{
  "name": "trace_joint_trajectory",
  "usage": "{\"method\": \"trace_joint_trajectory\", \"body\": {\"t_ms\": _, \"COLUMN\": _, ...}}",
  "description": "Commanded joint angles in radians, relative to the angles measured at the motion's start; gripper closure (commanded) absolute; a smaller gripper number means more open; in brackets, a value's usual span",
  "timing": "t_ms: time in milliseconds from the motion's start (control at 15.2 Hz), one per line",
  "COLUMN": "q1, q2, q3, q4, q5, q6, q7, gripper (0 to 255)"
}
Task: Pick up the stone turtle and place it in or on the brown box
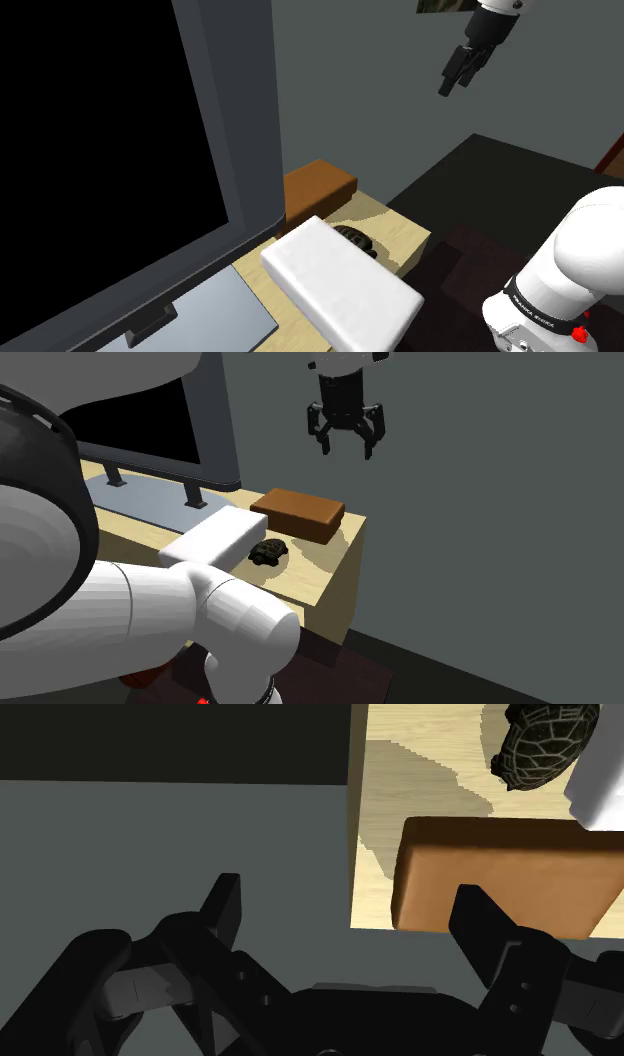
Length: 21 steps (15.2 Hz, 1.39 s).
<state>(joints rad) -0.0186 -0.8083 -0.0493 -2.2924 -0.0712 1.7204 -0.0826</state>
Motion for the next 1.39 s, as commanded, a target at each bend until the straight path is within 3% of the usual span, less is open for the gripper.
{"method": "trace_joint_trajectory", "body": {"t_ms": 0, "q1": 0.000, "q2": 0.000, "q3": 0.000, "q4": 0.000, "q5": 0.000, "q6": 0.000, "q7": 0.000, "gripper": 0}}
{"method": "trace_joint_trajectory", "body": {"t_ms": 726, "q1": 0.078, "q2": -0.016, "q3": 0.141, "q4": -0.273, "q5": 0.089, "q6": 0.181, "q7": 0.127, "gripper": 0}}
{"method": "trace_joint_trajectory", "body": {"t_ms": 1320, "q1": 0.169, "q2": 0.072, "q3": 0.276, "q4": -0.425, "q5": 0.187, "q6": 0.367, "q7": 0.238, "gripper": 0}}
